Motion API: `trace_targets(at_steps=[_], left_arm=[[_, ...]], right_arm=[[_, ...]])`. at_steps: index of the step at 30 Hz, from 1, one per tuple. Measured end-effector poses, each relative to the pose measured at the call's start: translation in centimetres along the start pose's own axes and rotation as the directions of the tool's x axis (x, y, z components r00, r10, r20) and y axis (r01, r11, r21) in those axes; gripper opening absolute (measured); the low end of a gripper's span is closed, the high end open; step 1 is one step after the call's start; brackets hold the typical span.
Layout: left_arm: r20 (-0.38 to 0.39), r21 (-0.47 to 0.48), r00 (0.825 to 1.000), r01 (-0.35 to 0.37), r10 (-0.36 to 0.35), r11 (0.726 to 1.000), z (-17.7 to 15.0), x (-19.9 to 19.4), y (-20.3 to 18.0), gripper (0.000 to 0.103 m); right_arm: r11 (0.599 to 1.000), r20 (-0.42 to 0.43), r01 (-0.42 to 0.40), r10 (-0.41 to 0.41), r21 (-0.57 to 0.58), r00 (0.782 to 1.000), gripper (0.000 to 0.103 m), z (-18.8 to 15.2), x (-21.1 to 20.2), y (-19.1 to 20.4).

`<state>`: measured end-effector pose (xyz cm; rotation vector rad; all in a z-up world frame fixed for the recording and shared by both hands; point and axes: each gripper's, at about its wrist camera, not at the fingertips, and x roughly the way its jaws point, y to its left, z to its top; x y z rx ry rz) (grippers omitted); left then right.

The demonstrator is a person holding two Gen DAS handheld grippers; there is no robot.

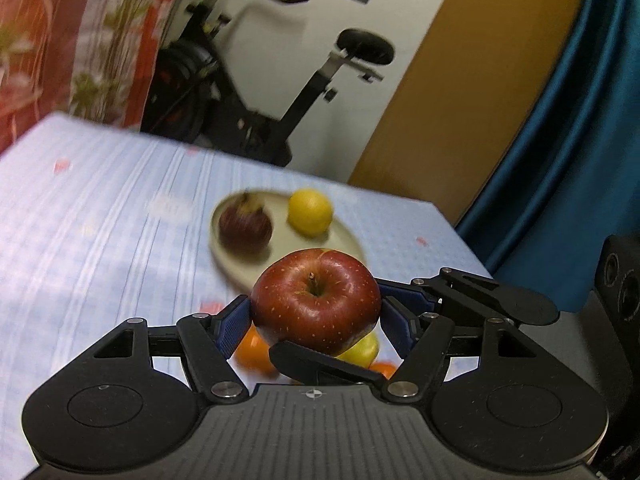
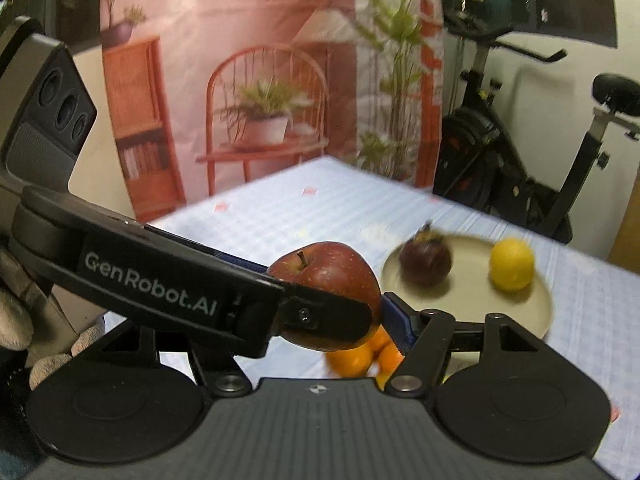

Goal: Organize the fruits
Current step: 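Carry the red apple in the left gripper over the beige plate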

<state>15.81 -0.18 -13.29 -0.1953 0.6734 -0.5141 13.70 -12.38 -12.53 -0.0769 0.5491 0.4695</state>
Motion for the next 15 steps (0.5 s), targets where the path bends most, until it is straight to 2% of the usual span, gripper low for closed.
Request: trace_targets(at_steps=[10,15], left_arm=[[0.048,0.112,0.999,0.000,-0.005,0.994,6.5,3.2,-3.3,0.073],[0.009,0.141,1.000,0.014,-0.015,0.990,7.8,6.6,-3.9,0.073]], right_arm=[[0.998,0.113,0.037,-0.042,0.046,0.993,0.069,5.1,-1.5,-5.0],[0.996,0.112,0.056,-0.063,0.065,0.992,0.069,5.9,-0.6,-8.4]])
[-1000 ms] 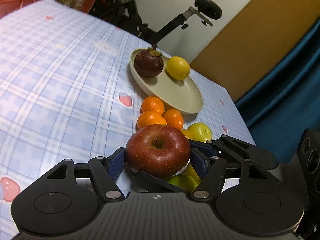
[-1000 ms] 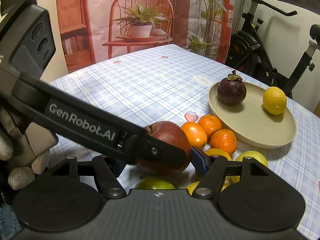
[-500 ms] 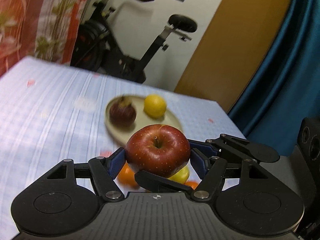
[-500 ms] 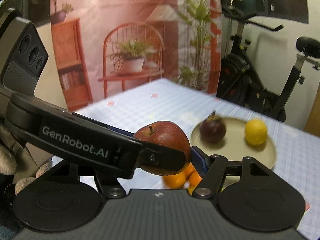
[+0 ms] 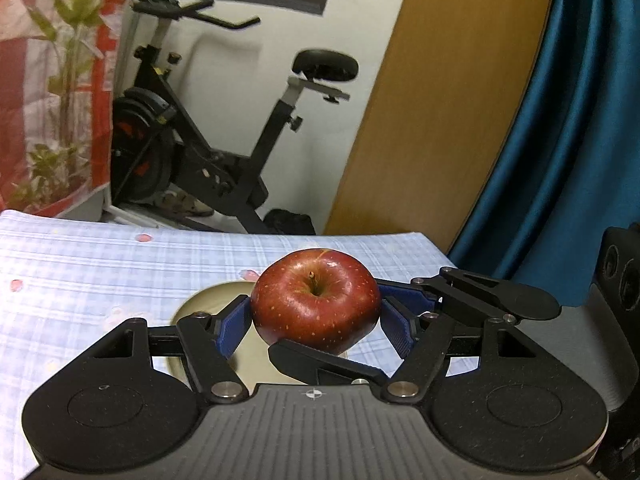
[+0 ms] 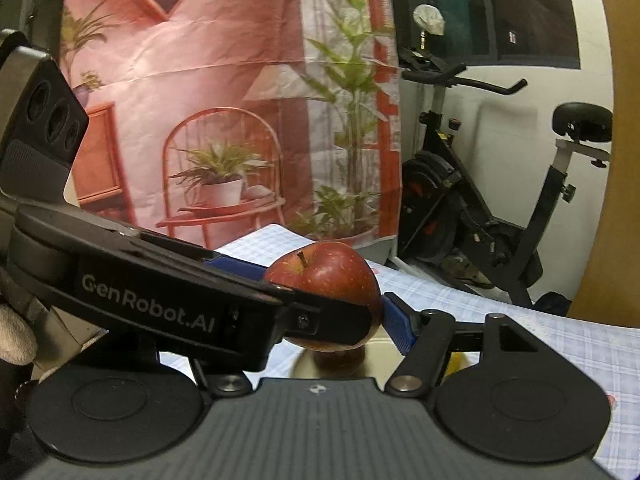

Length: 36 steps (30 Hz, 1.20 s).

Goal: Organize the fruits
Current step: 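Carry the red apple in the left gripper over the beige plate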

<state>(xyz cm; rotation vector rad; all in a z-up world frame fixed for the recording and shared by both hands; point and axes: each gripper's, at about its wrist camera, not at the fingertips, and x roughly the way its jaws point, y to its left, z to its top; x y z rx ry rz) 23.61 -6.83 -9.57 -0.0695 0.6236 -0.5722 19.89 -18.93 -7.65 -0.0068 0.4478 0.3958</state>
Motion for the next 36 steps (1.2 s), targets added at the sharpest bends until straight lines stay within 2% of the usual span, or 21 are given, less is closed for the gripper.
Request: trace_targets(at_steps=[6,16,26,36], left_arm=[[-0.086,-0.010,0.996,0.025,-0.026,1.000,-0.2,4.7,0.3,0.073],[-0.227,-0.032,0.973,0.027,-0.034,0.999,-1.7,11.8,1.6,0.073],[-0.257,-0.047,0.966,0.019,-0.031,0.999,-1.8,14.7,2.0,0.073],[-0.254,-0.033,0.967,-0.001,-0.008,0.999,-1.9,15.3,2.2,0.073]], right_arm=[[0.998,-0.054,0.020,-0.016,0.063,0.998,0.069,-1.6,1.9,-4.0],[0.987,-0.142,0.023,-0.001,0.157,0.990,0.069,-5.9,5.1,-9.2],[0.989,-0.174,0.026,-0.001,0.145,0.985,0.069,-7.3,7.1,-11.3],[0.994,-0.188,0.029,-0.009,0.101,0.982,0.069,-7.3,8.2,-10.9]])
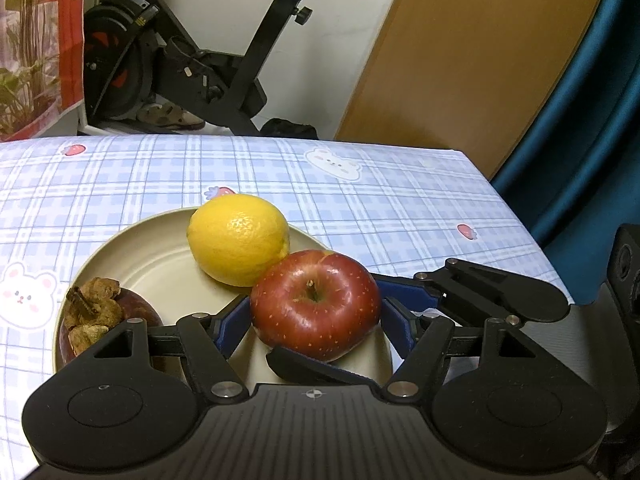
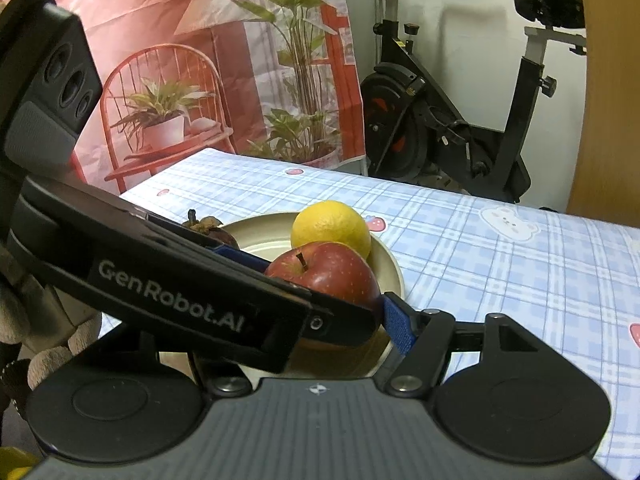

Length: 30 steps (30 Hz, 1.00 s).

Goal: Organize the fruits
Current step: 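Carry the red apple in the left gripper over the beige plate, then lower the apple onto the plate and open the left gripper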

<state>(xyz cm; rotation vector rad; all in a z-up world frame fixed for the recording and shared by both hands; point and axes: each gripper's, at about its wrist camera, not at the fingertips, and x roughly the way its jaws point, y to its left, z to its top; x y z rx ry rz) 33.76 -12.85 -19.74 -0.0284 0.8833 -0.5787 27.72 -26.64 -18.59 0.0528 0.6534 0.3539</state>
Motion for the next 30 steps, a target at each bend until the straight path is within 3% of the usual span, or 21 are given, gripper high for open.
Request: trace_targets(at_steps=[22,30], left_arm=[[-0.006,0.005,1.000,-0.023,0.023,1.000,0.6,0.0,0.2,0.073],[0.040,0.015,0.998,-0.044,0.043,0.999,0.9,-1.7,0.1,0.074]], right_arm=[[0.999,-0.022,-0.005,0.004,-0.034,1.000,0.072,0.6,0.6,0.1],[0.999,-0.023,0.035,-0.036,-0.027,0.999,0.074,0.4,-0.4,0.1]])
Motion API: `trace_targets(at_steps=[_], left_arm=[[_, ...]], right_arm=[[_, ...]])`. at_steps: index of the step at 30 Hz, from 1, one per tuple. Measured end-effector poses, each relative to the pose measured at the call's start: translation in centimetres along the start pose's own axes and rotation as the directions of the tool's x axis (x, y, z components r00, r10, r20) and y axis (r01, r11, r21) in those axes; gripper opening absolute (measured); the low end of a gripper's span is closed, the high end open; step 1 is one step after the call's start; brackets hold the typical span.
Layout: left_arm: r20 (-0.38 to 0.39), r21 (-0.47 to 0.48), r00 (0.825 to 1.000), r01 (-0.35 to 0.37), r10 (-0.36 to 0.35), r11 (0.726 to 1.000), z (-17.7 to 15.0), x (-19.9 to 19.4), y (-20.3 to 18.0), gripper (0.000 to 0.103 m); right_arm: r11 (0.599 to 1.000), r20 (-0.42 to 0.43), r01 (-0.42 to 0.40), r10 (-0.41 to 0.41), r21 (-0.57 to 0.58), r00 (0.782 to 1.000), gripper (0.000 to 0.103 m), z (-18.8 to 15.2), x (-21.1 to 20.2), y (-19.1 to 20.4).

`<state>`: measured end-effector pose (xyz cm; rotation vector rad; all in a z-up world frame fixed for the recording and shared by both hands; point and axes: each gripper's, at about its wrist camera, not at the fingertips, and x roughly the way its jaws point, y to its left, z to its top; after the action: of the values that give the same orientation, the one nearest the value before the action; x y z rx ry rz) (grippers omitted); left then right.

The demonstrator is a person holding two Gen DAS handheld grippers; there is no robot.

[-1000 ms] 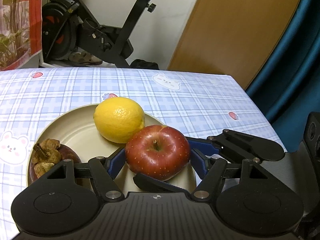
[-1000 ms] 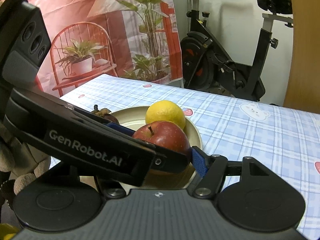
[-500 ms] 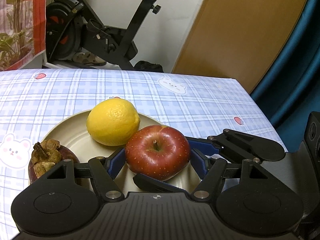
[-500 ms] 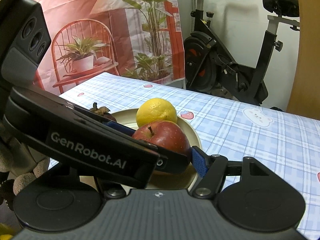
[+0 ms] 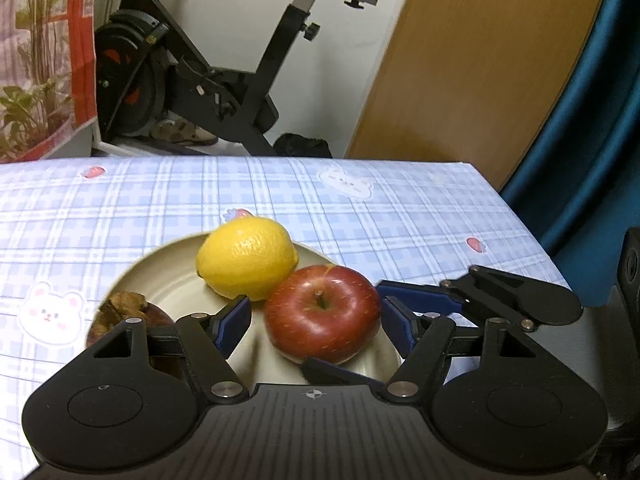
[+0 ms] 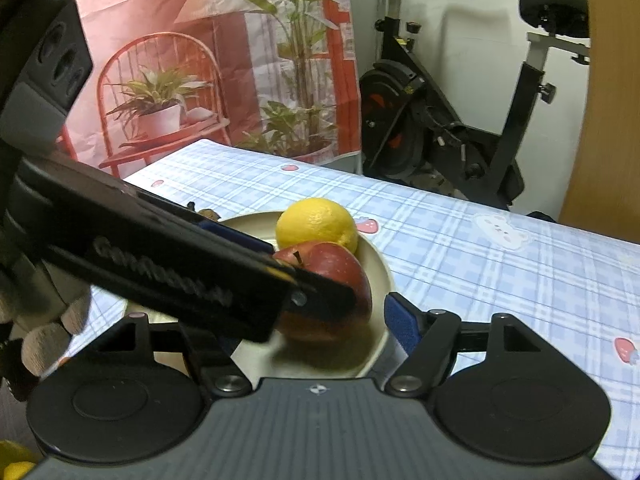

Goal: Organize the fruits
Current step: 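Lower the apple onto the plate and open the left gripper, then move the left gripper back to the large yellow lemon among the fruit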

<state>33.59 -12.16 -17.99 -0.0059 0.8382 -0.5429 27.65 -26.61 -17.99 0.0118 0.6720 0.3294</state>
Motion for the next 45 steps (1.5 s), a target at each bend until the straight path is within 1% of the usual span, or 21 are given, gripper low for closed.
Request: trace_targets(at_steps=[4,11,17,23,30,37,45], left_arm=[[0.035,-0.005,0.999,-0.004,0.004,1.000,0.1,-1.6,0.0,0.074],[0.076,-0.001,0.997,-0.028,0.028,1.000,-0.3,-4.5,0.2,0.074],[0.095,-0.006,0.994,-0.055,0.055,0.998,-0.8,-6.9,1.0,0.074],[0.127,-0.003,0.988,-0.088,0.088,0.996,-1.6,-10.0,1.5,0.074],[0.183,-0.008,0.976,-0.115,0.114,0.993,-2.9,-14.2,1.4,0.074],[0.240,0.046,0.964,-0.124,0.110,0.991,-5.3,-17.6,-0.2,0.074],[0.253,0.049,0.962,-0.116,0.100,0.992,-8.1,-19.4,-0.8,0.074]], right_arm=[[1.000,-0.003,0.024,-0.024,0.010,1.000,0.074,0.0,-0.6,-0.2],[0.995,-0.006,0.094,-0.094,0.041,0.996,0.074,-0.3,-1.6,-0.5],[0.994,0.006,0.103,-0.103,0.046,0.995,0.074,-0.2,-3.0,0.2],[0.993,0.050,0.096,-0.100,0.070,0.994,0.074,-0.2,-5.5,1.3],[0.990,0.097,0.096,-0.106,0.102,0.990,0.074,-0.8,-8.8,4.0],[0.991,0.140,0.093,-0.105,0.094,0.985,0.074,-1.5,-11.2,7.6],[0.995,0.139,0.079,-0.087,0.065,0.986,0.074,-3.0,-12.5,10.7]])
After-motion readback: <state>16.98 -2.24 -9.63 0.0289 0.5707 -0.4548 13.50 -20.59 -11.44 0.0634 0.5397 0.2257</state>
